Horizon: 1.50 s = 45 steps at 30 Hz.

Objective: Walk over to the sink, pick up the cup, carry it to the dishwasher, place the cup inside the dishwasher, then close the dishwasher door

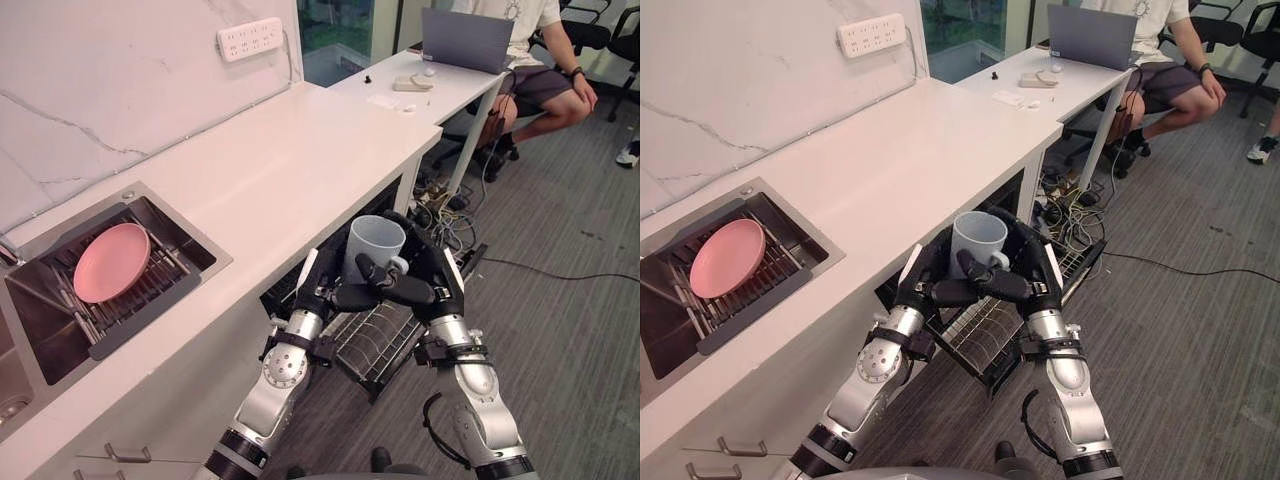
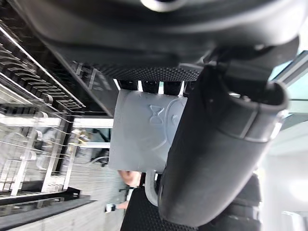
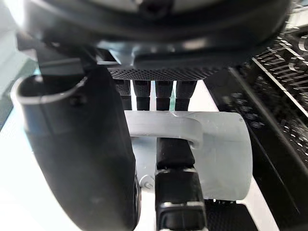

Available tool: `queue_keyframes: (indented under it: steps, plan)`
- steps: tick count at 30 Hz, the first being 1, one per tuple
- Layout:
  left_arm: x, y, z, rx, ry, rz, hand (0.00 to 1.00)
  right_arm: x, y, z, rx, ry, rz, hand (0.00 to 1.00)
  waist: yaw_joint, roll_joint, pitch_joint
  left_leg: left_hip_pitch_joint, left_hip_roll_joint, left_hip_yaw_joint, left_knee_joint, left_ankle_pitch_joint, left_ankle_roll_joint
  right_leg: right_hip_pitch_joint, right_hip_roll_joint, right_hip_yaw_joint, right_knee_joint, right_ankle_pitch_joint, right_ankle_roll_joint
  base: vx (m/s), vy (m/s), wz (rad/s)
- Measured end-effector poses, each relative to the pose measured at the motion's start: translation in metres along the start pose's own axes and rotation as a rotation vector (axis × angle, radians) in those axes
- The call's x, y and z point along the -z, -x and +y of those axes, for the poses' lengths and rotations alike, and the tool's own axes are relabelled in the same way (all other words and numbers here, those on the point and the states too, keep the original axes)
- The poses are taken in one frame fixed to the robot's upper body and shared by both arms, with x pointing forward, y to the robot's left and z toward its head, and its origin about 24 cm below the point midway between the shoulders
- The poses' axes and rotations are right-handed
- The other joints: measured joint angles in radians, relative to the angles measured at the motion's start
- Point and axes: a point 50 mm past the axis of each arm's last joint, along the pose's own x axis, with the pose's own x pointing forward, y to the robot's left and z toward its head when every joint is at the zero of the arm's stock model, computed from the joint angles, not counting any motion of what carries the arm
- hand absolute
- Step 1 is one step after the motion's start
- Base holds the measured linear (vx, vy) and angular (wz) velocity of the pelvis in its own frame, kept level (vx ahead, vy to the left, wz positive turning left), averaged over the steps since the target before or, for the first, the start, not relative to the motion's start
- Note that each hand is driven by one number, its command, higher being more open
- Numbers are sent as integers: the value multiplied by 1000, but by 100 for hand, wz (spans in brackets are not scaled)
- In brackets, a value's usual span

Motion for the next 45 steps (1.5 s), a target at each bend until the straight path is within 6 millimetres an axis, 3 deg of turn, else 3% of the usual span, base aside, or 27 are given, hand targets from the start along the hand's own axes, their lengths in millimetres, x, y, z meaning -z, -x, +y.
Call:
queue_keyframes:
  steps: [2, 8, 14, 16, 19, 20, 22, 27, 36, 37, 45]
  plan:
    - [-11, 0, 3, -13, -18, -53, 90, -3, 0, -12, 73, 49, -6, 30, 2, -2, 0, 2, 0, 0, 0, 0, 0, 1, 0, 0, 0, 0, 0, 0, 0, 0]
    - [-14, 6, 25, -124, -12, -90, 90, -12, 4, -40, 234, 199, -37, 30, 2, -4, 1, 8, 0, -2, -2, 0, 0, 11, 1, -2, -8, 0, 0, 0, 0, 0]
    - [4, 24, 33, -158, -17, -7, 90, -14, 6, -49, 267, 331, -33, 30, 3, -4, 1, -2, 0, -19, -5, 0, -1, 17, -3, -21, -24, 2, 0, 6, 0, 8]
    - [15, 28, 33, -133, -21, 39, 90, -7, 6, -51, 238, 347, 7, 30, 6, -6, 2, -7, -1, -26, -5, 1, -1, 16, -5, -28, -26, 1, 0, 15, 3, 13]
    - [35, 36, 34, -79, -47, 137, 90, 23, 11, -61, 179, 384, 171, 30, 22, -14, 12, -28, -2, -44, 0, 5, -1, 9, -8, -45, -28, 2, 0, -5, -3, 18]
    - [40, 42, 37, -76, -52, 169, 90, 38, 11, -65, 155, 395, 259, 30, 26, -19, 36, -42, -3, -54, -1, 13, 0, -4, -10, -56, -20, 1, -1, -35, -10, 24]
    - [43, 46, 40, -79, -51, 185, 90, 47, 8, -69, 143, 396, 313, 30, 33, -18, 64, -58, -4, -59, 0, 22, 2, -22, -13, -61, -9, 1, -1, -57, 1, 19]
    - [62, 63, 67, -176, -59, 289, 90, 58, -11, -80, 132, 414, 403, 30, 59, -8, 171, -124, -15, -110, 2, 59, 8, -89, -30, -114, 57, -11, -5, -71, 14, 31]
    - [80, 73, 122, -384, -93, 398, 90, 28, -81, -100, 226, 454, 344, 30, 106, 18, 322, -244, -54, -216, 19, 113, 4, -247, -99, -204, 275, -91, -7, -90, 12, 40]
    - [80, 72, 128, -412, -93, 401, 90, 24, -90, -103, 247, 454, 347, 90, 111, 24, 342, -257, -58, -227, 19, 122, 4, -262, -107, -214, 294, -98, -8, -47, 0, 36]
    - [85, 60, 142, -480, -106, 428, 90, 23, -102, -111, 341, 430, 388, 90, 142, 35, 383, -310, -76, -277, 0, 157, 5, -338, -142, -252, 388, -148, -15, 10, -23, 22]
